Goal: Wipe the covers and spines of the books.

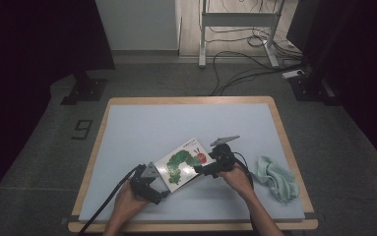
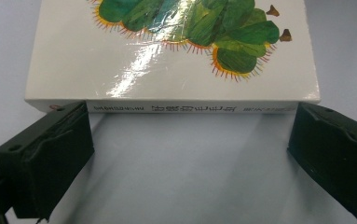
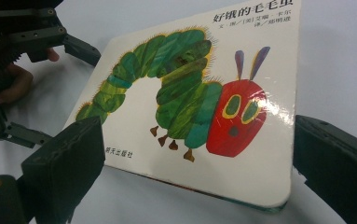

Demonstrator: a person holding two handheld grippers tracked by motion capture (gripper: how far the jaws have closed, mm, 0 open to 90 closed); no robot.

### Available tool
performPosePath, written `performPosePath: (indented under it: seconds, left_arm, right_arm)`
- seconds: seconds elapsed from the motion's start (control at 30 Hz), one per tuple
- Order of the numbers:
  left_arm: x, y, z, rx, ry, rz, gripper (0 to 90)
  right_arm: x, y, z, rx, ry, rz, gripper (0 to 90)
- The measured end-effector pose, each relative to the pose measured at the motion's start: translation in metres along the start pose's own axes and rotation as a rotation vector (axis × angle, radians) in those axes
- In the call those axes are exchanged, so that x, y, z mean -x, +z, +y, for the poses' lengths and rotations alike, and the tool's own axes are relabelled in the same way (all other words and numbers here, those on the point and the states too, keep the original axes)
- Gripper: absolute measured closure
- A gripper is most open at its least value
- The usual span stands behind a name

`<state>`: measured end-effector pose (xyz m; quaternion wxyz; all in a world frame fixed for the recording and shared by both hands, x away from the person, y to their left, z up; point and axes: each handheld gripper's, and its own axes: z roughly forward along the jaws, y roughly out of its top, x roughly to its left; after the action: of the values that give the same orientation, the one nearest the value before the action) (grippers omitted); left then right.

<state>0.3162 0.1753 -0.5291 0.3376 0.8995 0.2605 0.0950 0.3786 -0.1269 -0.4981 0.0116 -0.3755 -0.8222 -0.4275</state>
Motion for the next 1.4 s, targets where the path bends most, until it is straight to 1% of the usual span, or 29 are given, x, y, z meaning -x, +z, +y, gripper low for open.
performPosePath:
  seconds: [0.2,0.3,0.37,0.5,0.63,0.73,0.83,0.87,0.97,1.03,1.13,1.23,1.33,1.4]
  left_arm:
    - [0.000,0.000,0.000,0.000,0.000,-0.001,0.0]
    - [0.000,0.000,0.000,0.000,0.000,-0.001,0.0]
    - [0.000,0.000,0.000,0.000,0.000,-0.001,0.0]
    - [0.000,0.000,0.000,0.002,-0.002,-0.001,0.0]
    - [0.000,0.000,0.000,0.002,-0.002,-0.002,0.0]
    - [0.000,0.000,0.000,0.001,-0.002,-0.001,0.0]
    - [0.000,0.000,0.000,0.000,-0.001,-0.001,0.0]
    - [0.000,0.000,0.000,0.001,-0.002,-0.001,0.0]
    - [0.000,0.000,0.000,0.001,-0.002,-0.001,0.0]
    - [0.000,0.000,0.000,0.002,-0.002,-0.002,0.0]
    - [0.000,0.000,0.000,0.001,-0.003,-0.001,0.0]
    - [0.000,0.000,0.000,0.003,-0.005,-0.001,0.0]
    - [0.000,0.000,0.000,0.003,-0.004,-0.002,0.0]
    - [0.000,0.000,0.000,0.003,-0.005,-0.002,0.0]
  right_arm:
    - [0.000,0.000,0.000,-0.004,-0.005,0.000,3.4]
    - [0.001,0.002,0.001,-0.022,-0.013,-0.002,3.8]
    - [0.002,0.004,0.002,-0.025,-0.009,0.015,5.1]
    - [-0.001,0.009,0.007,-0.045,-0.033,0.017,5.5]
    - [-0.001,0.013,0.014,-0.055,-0.052,0.018,8.5]
    - [0.001,0.017,0.019,-0.084,-0.070,0.005,11.9]
    - [0.005,0.020,0.025,-0.118,-0.103,-0.016,13.7]
    - [0.006,0.020,0.026,-0.124,-0.106,-0.021,14.2]
    - [0.008,0.023,0.031,-0.145,-0.137,-0.025,15.1]
    - [0.010,0.025,0.035,-0.153,-0.148,-0.018,15.0]
    - [0.013,0.028,0.040,-0.164,-0.148,-0.004,15.4]
    - [0.016,0.031,0.045,-0.170,-0.150,0.010,18.1]
    - [0.018,0.032,0.050,-0.177,-0.153,0.011,24.8]
    - [0.018,0.031,0.053,-0.181,-0.157,0.007,27.1]
